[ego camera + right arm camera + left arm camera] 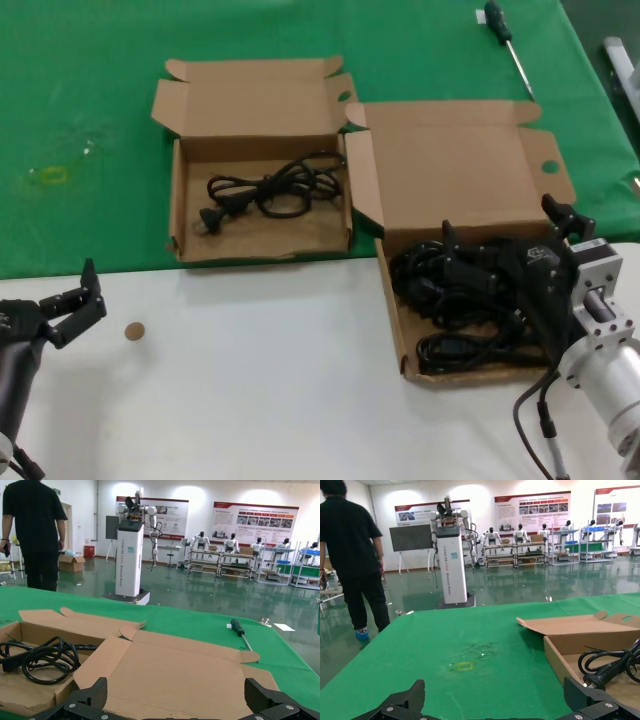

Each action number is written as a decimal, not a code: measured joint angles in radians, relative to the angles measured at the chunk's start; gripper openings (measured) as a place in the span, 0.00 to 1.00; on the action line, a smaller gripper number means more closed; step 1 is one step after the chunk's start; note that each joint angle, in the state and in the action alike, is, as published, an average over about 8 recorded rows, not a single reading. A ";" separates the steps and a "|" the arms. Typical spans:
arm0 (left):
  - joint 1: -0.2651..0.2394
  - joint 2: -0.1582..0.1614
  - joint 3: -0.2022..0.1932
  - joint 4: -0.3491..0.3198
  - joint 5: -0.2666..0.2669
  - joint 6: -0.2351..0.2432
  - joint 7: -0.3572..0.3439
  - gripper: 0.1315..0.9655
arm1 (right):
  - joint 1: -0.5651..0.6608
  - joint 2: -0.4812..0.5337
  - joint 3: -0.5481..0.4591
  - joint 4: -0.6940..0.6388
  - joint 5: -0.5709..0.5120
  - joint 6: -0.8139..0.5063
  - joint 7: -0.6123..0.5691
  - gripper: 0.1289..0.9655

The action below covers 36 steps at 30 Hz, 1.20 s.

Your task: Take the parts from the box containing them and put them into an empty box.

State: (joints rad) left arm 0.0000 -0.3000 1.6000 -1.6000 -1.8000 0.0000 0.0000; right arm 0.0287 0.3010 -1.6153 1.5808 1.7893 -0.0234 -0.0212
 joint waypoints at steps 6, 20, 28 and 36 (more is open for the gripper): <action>0.000 0.000 0.000 0.000 0.000 0.000 0.000 1.00 | 0.000 0.000 0.000 0.000 0.000 0.000 0.000 1.00; 0.000 0.000 0.000 0.000 0.000 0.000 0.000 1.00 | 0.000 0.000 0.000 0.000 0.000 0.000 0.000 1.00; 0.000 0.000 0.000 0.000 0.000 0.000 0.000 1.00 | 0.000 0.000 0.000 0.000 0.000 0.000 0.000 1.00; 0.000 0.000 0.000 0.000 0.000 0.000 0.000 1.00 | 0.000 0.000 0.000 0.000 0.000 0.000 0.000 1.00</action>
State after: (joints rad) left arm 0.0000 -0.3000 1.6000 -1.6000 -1.8000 0.0000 0.0000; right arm 0.0287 0.3010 -1.6153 1.5808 1.7893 -0.0234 -0.0212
